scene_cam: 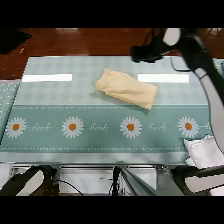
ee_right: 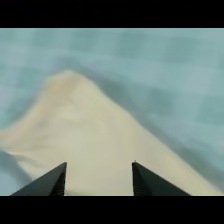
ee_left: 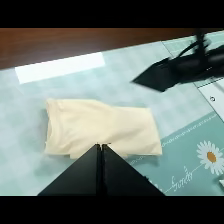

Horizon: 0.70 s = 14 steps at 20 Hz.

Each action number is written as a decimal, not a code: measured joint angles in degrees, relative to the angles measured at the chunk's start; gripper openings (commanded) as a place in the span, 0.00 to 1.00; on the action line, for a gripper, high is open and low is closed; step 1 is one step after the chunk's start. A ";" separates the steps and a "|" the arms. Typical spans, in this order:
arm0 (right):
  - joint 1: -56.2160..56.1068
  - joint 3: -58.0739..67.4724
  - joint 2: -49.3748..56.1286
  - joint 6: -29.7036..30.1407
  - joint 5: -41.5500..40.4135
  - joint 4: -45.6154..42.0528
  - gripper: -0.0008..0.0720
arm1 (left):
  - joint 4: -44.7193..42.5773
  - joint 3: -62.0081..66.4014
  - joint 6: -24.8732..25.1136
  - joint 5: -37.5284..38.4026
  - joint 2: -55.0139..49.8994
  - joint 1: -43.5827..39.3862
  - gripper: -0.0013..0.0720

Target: Fold the shirts.

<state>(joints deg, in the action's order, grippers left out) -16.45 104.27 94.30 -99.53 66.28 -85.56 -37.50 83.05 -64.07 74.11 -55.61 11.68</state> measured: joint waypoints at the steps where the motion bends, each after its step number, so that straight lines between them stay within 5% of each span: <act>1: 2.75 -0.11 -1.31 2.05 5.27 -5.38 0.64 | -0.42 -0.48 0.13 0.02 0.00 -0.02 0.06; 3: 9.51 -1.62 -2.86 5.77 14.40 -10.23 0.75 | -2.29 -1.55 0.33 0.09 0.00 -0.02 0.12; 6: 21.03 -8.22 -3.91 9.18 21.79 -0.37 0.75 | -6.99 -3.23 0.50 0.66 -0.11 -0.02 0.57; 7: 23.93 -11.15 -4.13 10.29 22.29 4.76 0.75 | -8.92 -3.82 0.48 1.16 -0.26 0.00 0.64; 14: 29.22 -33.42 -4.52 17.33 10.56 24.48 0.83 | -17.03 -6.54 -5.16 3.72 -2.12 0.00 0.64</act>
<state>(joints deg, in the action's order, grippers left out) 12.78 70.85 89.78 -82.19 76.84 -61.08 -54.52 76.51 -69.23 77.82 -57.74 11.68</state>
